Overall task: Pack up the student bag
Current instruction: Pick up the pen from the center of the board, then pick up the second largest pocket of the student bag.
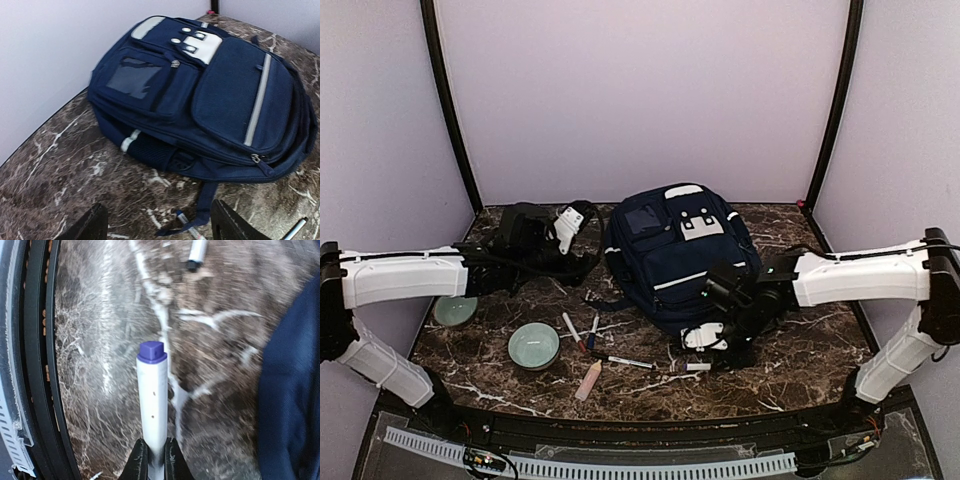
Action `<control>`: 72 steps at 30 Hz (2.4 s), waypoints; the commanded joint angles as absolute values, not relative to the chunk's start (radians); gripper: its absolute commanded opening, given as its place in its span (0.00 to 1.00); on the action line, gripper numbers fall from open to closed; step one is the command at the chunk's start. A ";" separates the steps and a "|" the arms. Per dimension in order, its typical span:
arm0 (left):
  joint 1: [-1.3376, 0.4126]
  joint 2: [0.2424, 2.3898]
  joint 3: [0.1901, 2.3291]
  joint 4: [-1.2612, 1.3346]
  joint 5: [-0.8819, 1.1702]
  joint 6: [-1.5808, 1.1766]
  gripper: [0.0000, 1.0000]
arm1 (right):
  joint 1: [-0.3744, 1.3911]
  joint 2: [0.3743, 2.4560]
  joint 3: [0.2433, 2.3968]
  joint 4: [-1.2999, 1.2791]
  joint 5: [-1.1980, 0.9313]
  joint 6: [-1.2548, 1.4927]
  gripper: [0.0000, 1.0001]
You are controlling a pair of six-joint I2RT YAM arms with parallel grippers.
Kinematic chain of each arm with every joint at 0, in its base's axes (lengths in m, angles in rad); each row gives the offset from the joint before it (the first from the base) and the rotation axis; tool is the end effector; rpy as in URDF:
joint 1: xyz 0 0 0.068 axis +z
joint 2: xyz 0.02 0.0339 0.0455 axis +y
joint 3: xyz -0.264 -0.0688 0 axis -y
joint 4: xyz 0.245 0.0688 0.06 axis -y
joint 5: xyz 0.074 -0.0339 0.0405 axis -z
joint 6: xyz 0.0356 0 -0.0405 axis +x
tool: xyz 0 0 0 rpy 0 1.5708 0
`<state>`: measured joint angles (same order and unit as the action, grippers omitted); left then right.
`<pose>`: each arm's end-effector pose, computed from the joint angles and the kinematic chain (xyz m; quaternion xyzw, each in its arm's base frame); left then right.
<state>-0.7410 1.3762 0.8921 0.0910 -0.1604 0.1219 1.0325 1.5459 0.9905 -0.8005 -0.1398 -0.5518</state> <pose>0.2359 -0.2081 0.2698 0.3062 0.7716 -0.1052 0.5476 0.1375 0.2400 0.1925 -0.7113 0.6912 0.0929 0.0874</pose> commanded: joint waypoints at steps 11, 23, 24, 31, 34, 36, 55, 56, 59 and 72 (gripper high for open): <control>-1.058 1.875 1.307 -0.021 -0.141 0.296 0.59 | 0.563 1.174 0.830 -0.788 -0.282 -0.578 0.00; -1.101 2.154 1.510 0.040 -0.437 0.438 0.56 | 0.419 1.112 0.830 -0.801 -0.336 -0.592 0.00; -1.101 2.159 1.508 0.058 -0.449 0.450 0.56 | 0.417 1.111 0.829 -0.800 -0.335 -0.591 0.00; -1.101 2.167 1.494 0.231 -0.486 0.533 0.60 | 0.417 1.121 0.822 -0.784 -0.327 -0.583 0.01; -1.101 2.138 1.459 0.292 -0.382 0.539 0.61 | 0.417 1.124 0.820 -0.779 -0.326 -0.579 0.01; -1.101 2.111 1.441 0.299 -0.304 0.527 0.61 | 0.418 1.121 0.814 -0.773 -0.323 -0.576 0.01; -1.075 2.187 1.524 0.246 -0.311 0.550 0.58 | 0.417 1.105 0.776 -0.751 -0.314 -0.577 0.03; -1.075 2.193 1.526 0.245 -0.323 0.557 0.58 | 0.417 1.106 0.775 -0.750 -0.315 -0.576 0.03; -1.075 2.197 1.525 0.263 -0.359 0.581 0.56 | 0.417 1.106 0.775 -0.749 -0.313 -0.576 0.03; -1.076 2.209 1.545 0.241 -0.370 0.614 0.52 | 0.417 1.112 0.782 -0.744 -0.314 -0.570 0.04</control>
<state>-1.0790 2.2002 1.5181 0.2272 -0.3046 0.5926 0.4225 1.1206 0.7853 -0.7631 -0.3141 -0.5812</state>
